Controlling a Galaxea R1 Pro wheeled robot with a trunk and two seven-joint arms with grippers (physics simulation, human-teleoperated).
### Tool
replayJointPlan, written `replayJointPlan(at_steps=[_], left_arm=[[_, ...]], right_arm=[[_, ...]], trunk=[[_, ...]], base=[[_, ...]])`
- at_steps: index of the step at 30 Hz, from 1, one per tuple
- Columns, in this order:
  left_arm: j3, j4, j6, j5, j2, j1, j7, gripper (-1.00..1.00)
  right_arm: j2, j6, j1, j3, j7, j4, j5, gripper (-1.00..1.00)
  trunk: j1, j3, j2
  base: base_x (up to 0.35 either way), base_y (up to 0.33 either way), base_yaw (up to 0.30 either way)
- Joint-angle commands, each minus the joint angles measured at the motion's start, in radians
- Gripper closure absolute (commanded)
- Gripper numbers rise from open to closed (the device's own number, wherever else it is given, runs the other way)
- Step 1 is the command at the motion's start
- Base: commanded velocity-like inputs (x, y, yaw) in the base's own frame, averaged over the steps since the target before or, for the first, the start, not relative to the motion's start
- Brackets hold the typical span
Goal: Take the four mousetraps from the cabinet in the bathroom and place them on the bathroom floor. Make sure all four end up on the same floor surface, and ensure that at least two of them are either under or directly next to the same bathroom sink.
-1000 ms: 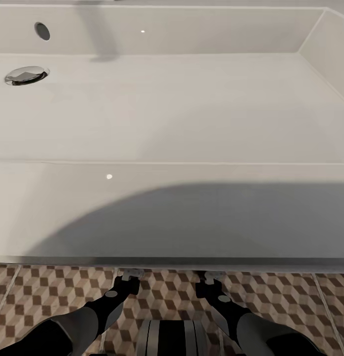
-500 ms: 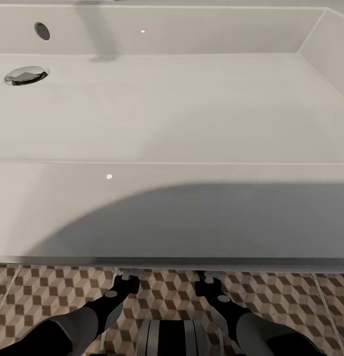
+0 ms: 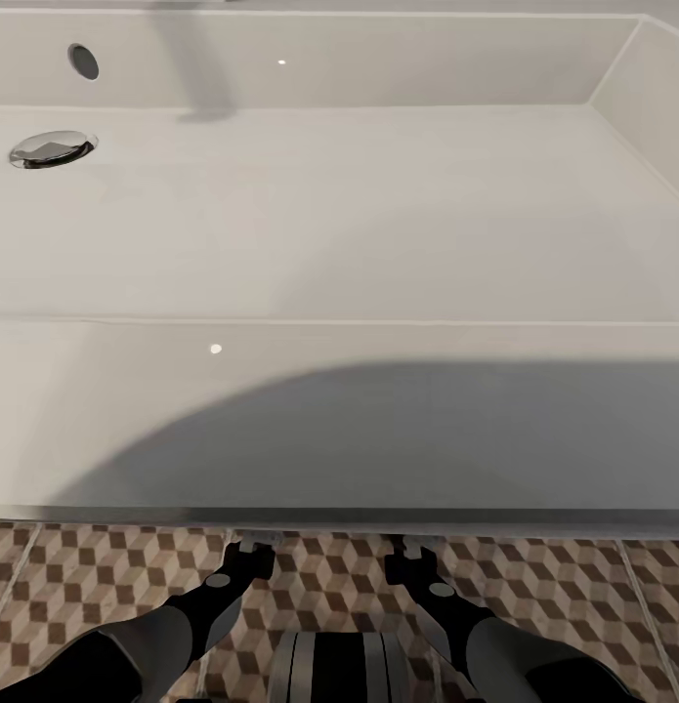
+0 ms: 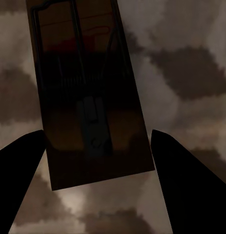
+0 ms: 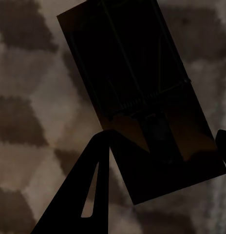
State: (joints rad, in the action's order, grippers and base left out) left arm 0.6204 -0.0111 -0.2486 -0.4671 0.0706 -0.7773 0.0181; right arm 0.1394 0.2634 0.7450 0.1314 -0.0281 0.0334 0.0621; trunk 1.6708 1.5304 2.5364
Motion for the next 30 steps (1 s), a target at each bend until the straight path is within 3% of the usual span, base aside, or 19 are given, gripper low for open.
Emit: replayJointPlan(at_steps=[1, 30], left_arm=[[0.009, 0.001, -0.003, -0.007, 0.0, 0.0, 0.002, 1.0], [0.011, -0.003, 0.018, -0.007, -0.006, 0.0, 0.002, 1.0]], right_arm=[[0.0, 0.003, 0.001, 0.008, -0.003, -0.001, 0.007, 1.0], [-0.001, -0.006, 0.001, 0.01, 0.0, -0.001, 0.03, 1.0]], trunk=[[0.0, 0.001, 0.0], [0.0, 0.001, 0.0]], base=[[0.0, 0.0, 0.0], [0.0, 0.0, 0.0]])
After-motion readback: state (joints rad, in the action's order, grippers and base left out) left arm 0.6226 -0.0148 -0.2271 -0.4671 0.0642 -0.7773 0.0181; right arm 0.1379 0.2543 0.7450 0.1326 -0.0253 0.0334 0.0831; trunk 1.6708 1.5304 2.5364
